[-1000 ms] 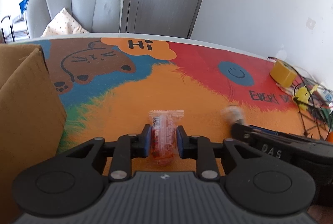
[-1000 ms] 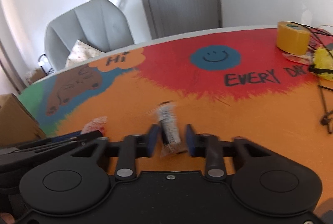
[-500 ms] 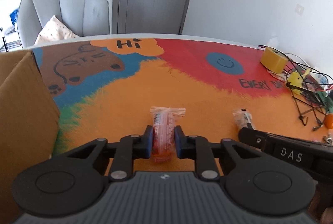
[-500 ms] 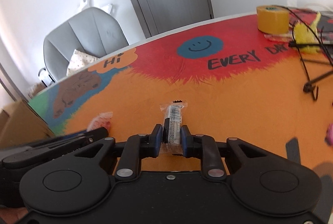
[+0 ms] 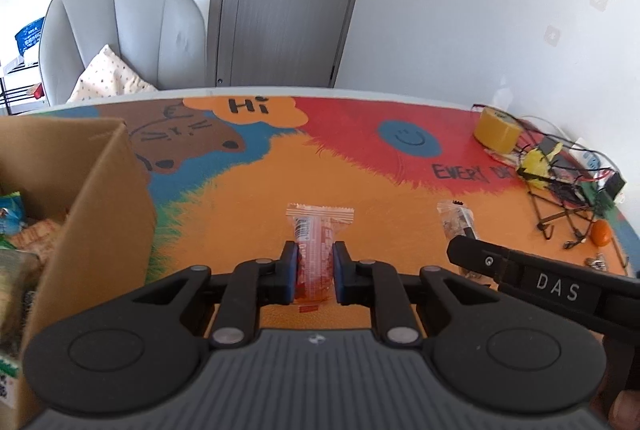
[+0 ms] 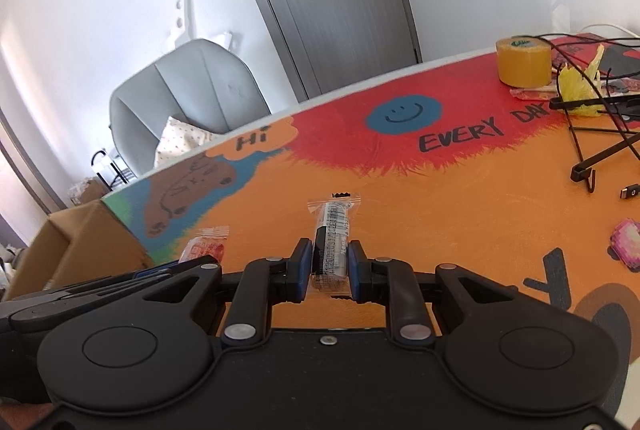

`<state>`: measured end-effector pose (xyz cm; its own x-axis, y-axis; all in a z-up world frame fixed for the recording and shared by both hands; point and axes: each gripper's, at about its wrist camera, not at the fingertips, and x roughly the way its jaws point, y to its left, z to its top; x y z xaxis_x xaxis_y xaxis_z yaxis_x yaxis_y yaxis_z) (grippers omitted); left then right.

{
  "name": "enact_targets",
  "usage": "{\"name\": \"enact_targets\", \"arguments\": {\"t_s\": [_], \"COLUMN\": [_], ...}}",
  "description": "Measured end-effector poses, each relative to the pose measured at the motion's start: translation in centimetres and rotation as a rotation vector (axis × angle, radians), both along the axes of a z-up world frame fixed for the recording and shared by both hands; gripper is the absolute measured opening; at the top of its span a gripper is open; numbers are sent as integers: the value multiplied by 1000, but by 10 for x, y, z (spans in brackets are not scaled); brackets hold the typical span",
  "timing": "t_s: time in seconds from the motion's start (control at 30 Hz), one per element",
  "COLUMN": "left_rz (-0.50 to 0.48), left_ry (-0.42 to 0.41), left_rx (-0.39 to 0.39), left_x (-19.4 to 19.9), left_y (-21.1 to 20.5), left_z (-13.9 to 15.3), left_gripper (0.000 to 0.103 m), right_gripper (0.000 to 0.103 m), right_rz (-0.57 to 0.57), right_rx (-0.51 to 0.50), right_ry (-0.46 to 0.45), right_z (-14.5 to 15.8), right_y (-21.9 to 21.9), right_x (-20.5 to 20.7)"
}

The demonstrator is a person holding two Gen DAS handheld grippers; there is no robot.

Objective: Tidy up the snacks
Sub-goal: 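Carry both packs over the box and open both grippers to release them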

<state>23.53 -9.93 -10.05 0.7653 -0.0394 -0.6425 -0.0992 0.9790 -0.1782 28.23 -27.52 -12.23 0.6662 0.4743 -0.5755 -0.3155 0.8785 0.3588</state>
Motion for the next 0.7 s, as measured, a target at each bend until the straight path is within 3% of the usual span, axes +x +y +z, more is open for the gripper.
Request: {"name": "enact_targets", "arguments": {"t_s": [0.37,0.7], "left_rz": [2,97], "left_ry": [-74,-102], "left_rx": [-2,-12], "left_x": [-32,-61], "left_y": [14,57], "left_z": [41,73], "left_gripper": [16,16], "right_gripper": [21,21], "right_rz": [28,97], "right_rx": [31,72], "right_ry": [-77,-119], "right_z": [29,53], "right_y": [9,35], "right_x": [-26,-38]}}
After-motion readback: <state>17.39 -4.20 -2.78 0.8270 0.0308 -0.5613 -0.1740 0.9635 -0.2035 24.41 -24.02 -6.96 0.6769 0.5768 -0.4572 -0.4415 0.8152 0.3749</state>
